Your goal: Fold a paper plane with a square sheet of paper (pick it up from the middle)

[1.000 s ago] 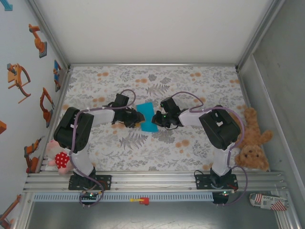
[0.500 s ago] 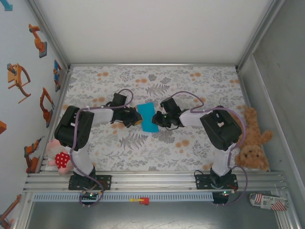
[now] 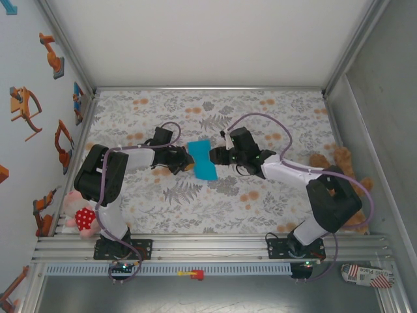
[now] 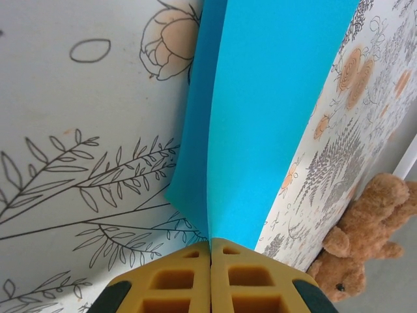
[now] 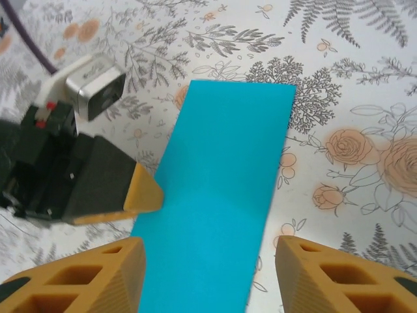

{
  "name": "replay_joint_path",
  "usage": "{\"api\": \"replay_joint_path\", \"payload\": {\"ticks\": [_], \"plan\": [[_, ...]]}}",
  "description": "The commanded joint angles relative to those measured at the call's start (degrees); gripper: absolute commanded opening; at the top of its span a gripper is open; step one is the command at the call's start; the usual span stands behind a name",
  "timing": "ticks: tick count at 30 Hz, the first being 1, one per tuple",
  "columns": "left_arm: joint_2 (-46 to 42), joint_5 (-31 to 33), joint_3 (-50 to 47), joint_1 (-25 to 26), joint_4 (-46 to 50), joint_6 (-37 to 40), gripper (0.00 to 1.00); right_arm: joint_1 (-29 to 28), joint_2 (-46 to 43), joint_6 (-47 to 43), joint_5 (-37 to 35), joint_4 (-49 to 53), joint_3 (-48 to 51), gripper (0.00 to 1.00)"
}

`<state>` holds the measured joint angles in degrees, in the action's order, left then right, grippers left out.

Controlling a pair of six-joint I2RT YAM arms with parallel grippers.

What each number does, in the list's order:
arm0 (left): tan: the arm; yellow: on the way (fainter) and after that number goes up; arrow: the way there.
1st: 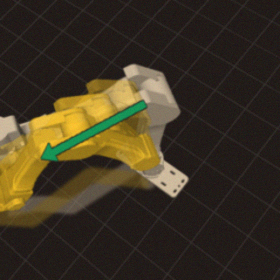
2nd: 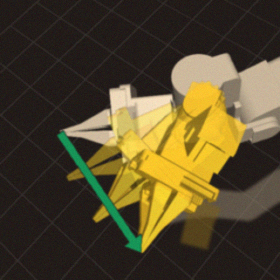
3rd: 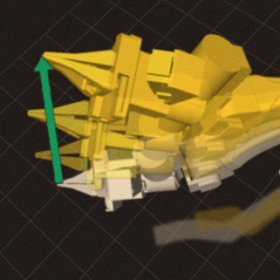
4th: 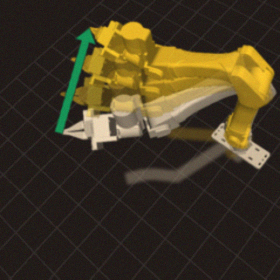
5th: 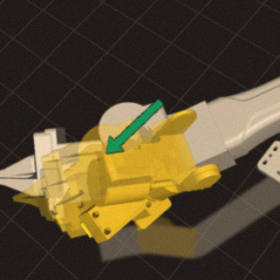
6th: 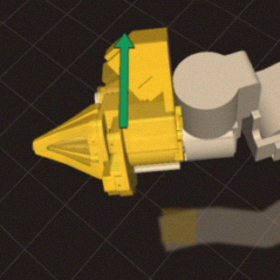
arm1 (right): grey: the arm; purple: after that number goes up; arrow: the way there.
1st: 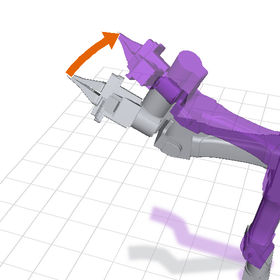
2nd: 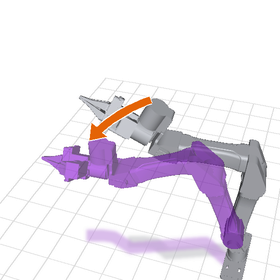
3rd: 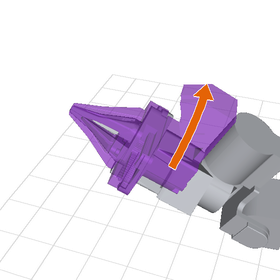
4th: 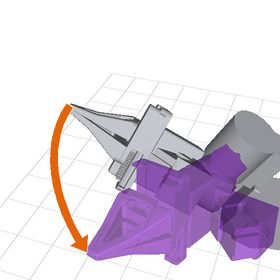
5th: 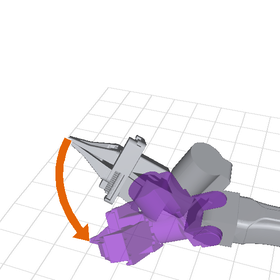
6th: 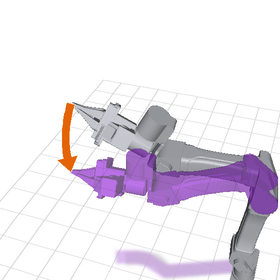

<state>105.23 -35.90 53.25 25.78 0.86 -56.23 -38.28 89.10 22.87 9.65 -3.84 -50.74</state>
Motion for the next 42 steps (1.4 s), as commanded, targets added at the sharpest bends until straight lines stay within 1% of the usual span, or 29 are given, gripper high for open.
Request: {"api": "replay_joint_path", "payload": {"ticks": [1,3,5,9,14,17,20,24,28,31,34,37,42], "plan": [[-2.0,-1.5,1.0,-0.4,0.9,-1.8,0.08,-3.0,-1.1,-12.8,-2.3,-2.5,2.4,0.57],[-2.2,-1.8,1.2,-0.4,1.3,-1.9,0.08,-4.6,-0.6,-16.6,-1.7,-2.4,2.3,0.59],[-2.2,-1.9,1.4,-0.4,1.6,-1.9,0.08,-6.6,0.7,-20.4,-2.3,-1.4,1.6,0.61],[-2.2,-2.3,1.5,-0.4,1.5,-2.2,0.08,-12.0,2.5,-28.9,-4.4,-3.4,2.3,0.61],[-2.2,-2.4,1.9,-0.4,1.8,-2.2,0.08,-14.5,6.8,-31.4,-6.9,-4.0,0.8,0.61],[-2.0,-2.5,2.1,-0.3,2.1,-2.1,0.08,-14.8,8.6,-32.4,-9.3,-5.3,1.1,0.61],[-1.9,-2.6,2.2,-0.4,2.4,-1.9,0.08,-14.8,9.4,-33.2,-11.4,-7.9,2.2,0.58],[-1.9,-2.6,2.3,-0.4,2.4,-1.9,0.08,-14.8,9.3,-34.1,-13.0,-9.7,3.0,0.52],[-1.8,-2.7,2.1,-0.4,2.5,-1.8,0.08,-14.8,8.3,-34.3,-14.3,-11.1,3.8,0.37],[-1.5,-2.7,2.1,-0.3,2.9,-1.5,0.09,-14.8,7.3,-34.5,-13.6,-10.9,3.9,0.29],[-1.5,-2.6,2.1,-0.1,2.8,-1.5,0.09,-14.8,7.6,-34.7,-12.3,-9.8,3.6,0.24],[-1.6,-2.6,2.1,-0.1,2.8,-1.5,0.09,-14.8,8.2,-34.8,-11.3,-9.1,3.2,0.23],[-2.1,-2.5,1.9,-0.1,3.4,-1.3,0.11,-14.7,8.3,-35.2,-9.7,-8.2,2.5,0.14]]}}
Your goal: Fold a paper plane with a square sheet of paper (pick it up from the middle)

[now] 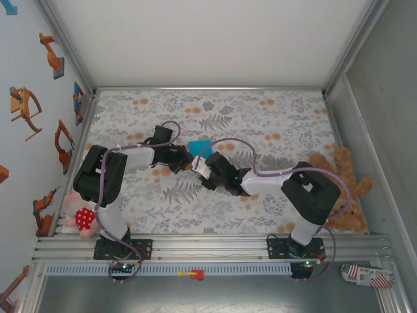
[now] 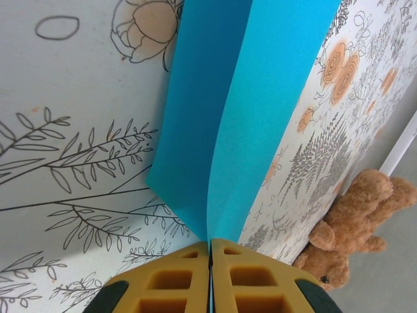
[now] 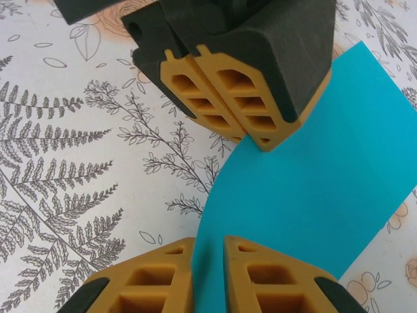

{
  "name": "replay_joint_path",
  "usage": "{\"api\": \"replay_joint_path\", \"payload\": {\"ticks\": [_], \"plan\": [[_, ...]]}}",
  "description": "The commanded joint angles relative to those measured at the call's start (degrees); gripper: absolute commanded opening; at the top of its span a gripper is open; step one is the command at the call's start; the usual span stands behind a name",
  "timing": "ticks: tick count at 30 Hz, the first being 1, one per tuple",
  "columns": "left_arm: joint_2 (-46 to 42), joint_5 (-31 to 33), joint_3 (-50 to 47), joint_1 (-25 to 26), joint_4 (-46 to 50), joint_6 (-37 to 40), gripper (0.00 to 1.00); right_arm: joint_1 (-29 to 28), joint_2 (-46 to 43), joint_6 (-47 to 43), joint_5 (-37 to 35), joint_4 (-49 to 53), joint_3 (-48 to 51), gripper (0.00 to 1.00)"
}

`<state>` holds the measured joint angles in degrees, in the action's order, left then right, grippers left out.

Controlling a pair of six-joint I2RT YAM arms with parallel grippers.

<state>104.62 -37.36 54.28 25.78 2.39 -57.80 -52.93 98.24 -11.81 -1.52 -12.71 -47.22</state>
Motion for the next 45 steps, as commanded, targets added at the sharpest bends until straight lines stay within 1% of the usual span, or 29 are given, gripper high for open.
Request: {"api": "replay_joint_path", "payload": {"ticks": [1,3,5,7,8,12,14,19,27,33,40,45], "plan": [[-1.7,-1.0,0.9,0.0,2.2,0.5,0.13,0.0,-0.8,-0.5,2.0,1.0,-1.3,0.11],[-2.3,-0.5,0.9,-0.3,3.0,0.9,0.15,0.0,-1.0,-0.5,3.1,1.6,-1.5,0.04],[-3.3,0.4,1.0,-0.7,4.2,1.7,0.20,0.1,-1.3,-0.1,4.7,2.3,-1.6,0.01],[-4.7,1.8,0.9,-1.7,6.0,3.0,0.31,0.3,-1.6,0.8,6.4,3.5,-1.8,0.00],[-5.4,2.4,1.0,-2.4,7.0,3.7,0.35,0.3,-1.8,1.4,7.0,4.1,-2.0,0.00],[-8.5,4.2,1.5,-4.9,10.2,6.9,0.40,0.5,-2.7,4.5,9.3,5.4,-1.6,0.00],[-9.4,4.7,2.5,-4.9,11.1,8.4,0.40,0.5,-3.1,6.5,10.9,6.2,-1.6,0.00],[-8.3,4.3,3.9,-3.5,8.8,8.7,0.39,0.9,-3.4,12.5,14.3,6.8,-1.1,0.00],[2.7,3.6,10.9,1.0,9.0,10.0,0.27,1.8,-3.7,20.9,17.3,5.9,0.6,0.00],[8.6,5.7,14.9,2.5,13.0,12.4,0.20,2.4,-3.8,24.6,17.8,4.1,1.9,0.00],[12.2,8.6,16.8,3.2,17.5,15.6,0.16,3.3,-2.4,27.0,17.9,3.2,1.4,0.00],[14.0,9.5,17.1,3.4,19.1,16.7,0.14,4.2,-1.4,28.9,15.7,4.5,-0.2,0.00]]}}
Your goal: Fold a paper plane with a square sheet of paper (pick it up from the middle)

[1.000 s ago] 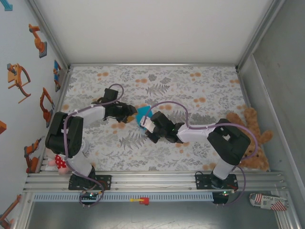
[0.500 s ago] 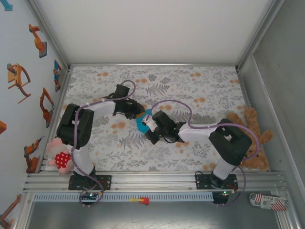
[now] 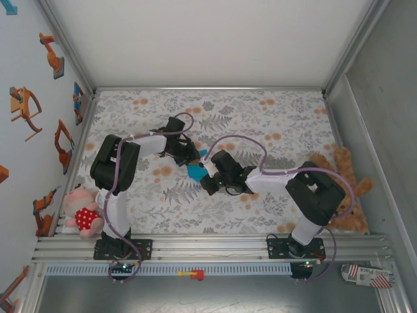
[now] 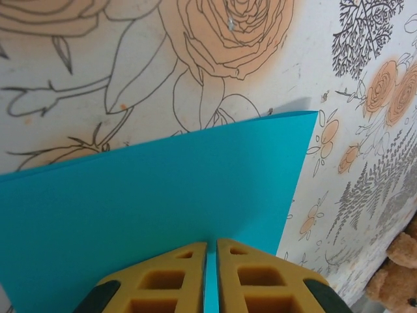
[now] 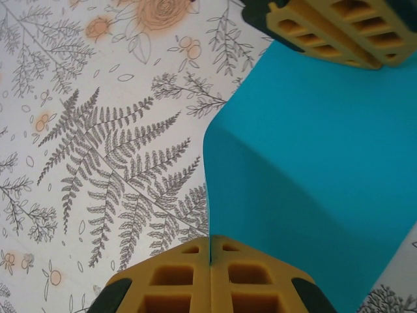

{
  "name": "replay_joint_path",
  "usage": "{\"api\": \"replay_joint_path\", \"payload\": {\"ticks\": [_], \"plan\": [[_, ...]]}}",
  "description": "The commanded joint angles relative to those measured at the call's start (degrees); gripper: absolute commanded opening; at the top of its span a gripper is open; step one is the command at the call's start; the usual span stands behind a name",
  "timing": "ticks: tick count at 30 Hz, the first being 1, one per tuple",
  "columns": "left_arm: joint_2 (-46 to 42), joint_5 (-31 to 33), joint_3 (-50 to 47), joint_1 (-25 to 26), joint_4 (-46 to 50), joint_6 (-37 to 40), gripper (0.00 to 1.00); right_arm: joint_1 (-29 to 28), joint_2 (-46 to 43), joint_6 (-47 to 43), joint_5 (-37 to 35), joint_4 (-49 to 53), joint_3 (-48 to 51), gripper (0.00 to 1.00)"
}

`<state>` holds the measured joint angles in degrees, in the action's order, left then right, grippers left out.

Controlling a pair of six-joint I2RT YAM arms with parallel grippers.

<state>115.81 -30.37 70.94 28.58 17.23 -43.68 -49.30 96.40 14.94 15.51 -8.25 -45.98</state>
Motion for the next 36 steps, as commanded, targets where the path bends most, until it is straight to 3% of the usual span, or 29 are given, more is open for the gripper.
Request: {"api": "replay_joint_path", "payload": {"ticks": [1,12,26,32,36], "plan": [[2.9,2.5,0.5,0.7,4.3,2.8,0.13,0.5,0.7,2.5,-2.3,0.7,-2.0,0.00],[3.6,1.8,1.4,1.0,4.9,4.2,0.13,0.6,4.1,3.7,-10.6,7.7,-7.0,0.00],[2.7,0.5,2.5,0.9,5.0,4.5,0.13,0.6,5.8,4.9,-11.3,7.6,-7.8,0.00],[-3.5,2.9,1.1,-0.8,3.1,2.6,0.26,0.6,5.9,4.9,-11.2,7.5,-7.7,0.00],[-3.4,4.6,0.4,-1.7,3.6,2.6,0.25,0.7,6.0,4.9,-11.0,7.2,-7.7,0.00]]}}
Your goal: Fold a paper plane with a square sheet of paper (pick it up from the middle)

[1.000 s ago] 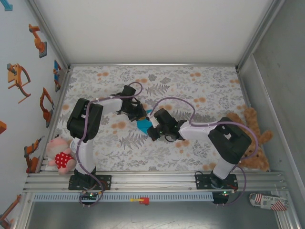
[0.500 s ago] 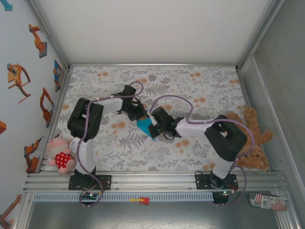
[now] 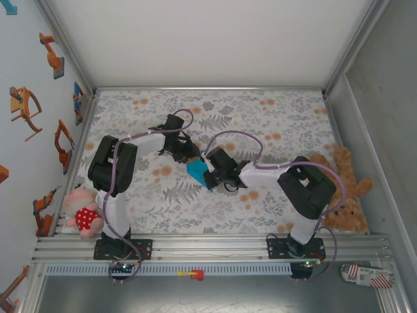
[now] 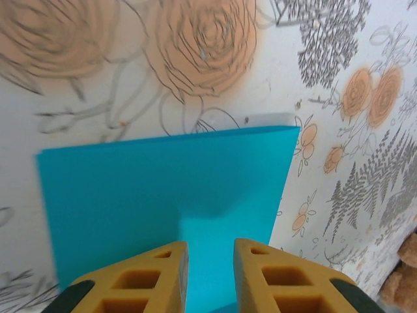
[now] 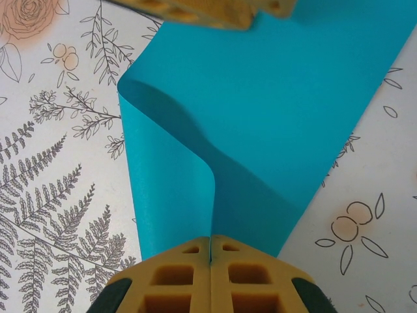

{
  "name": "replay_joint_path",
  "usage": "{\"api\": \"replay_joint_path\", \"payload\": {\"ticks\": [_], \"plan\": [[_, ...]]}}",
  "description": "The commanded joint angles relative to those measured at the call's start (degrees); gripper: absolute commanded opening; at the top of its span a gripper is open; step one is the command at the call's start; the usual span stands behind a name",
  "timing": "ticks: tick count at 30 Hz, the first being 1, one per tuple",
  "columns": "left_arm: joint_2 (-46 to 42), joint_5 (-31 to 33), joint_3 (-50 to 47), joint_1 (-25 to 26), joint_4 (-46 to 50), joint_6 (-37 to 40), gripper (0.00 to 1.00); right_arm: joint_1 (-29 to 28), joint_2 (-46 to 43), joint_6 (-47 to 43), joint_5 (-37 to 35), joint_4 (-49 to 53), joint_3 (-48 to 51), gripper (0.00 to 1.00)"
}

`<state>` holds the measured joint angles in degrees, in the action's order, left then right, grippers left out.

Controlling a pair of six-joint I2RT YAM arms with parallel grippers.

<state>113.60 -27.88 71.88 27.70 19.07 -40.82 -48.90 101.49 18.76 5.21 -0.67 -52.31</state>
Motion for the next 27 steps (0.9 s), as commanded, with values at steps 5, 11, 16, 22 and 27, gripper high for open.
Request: {"api": "replay_joint_path", "payload": {"ticks": [5,11,16,22,27], "plan": [[2.4,1.1,-0.6,-0.5,2.3,0.0,0.19,0.2,0.9,1.1,-1.1,-0.5,-1.5,0.00],[3.8,2.3,-0.4,-0.1,3.3,0.9,0.13,0.2,1.2,1.1,-1.2,-0.4,-2.1,0.00],[4.9,2.5,-0.3,0.0,4.3,2.0,0.10,0.3,1.9,0.8,-1.8,0.5,-3.2,0.00],[5.1,2.4,-0.2,0.0,4.5,2.5,0.10,0.3,2.4,0.9,-1.1,0.9,-3.7,0.00],[5.1,2.2,0.0,0.0,4.5,2.5,0.10,0.4,2.5,1.2,0.4,1.6,-3.8,0.00]]}}
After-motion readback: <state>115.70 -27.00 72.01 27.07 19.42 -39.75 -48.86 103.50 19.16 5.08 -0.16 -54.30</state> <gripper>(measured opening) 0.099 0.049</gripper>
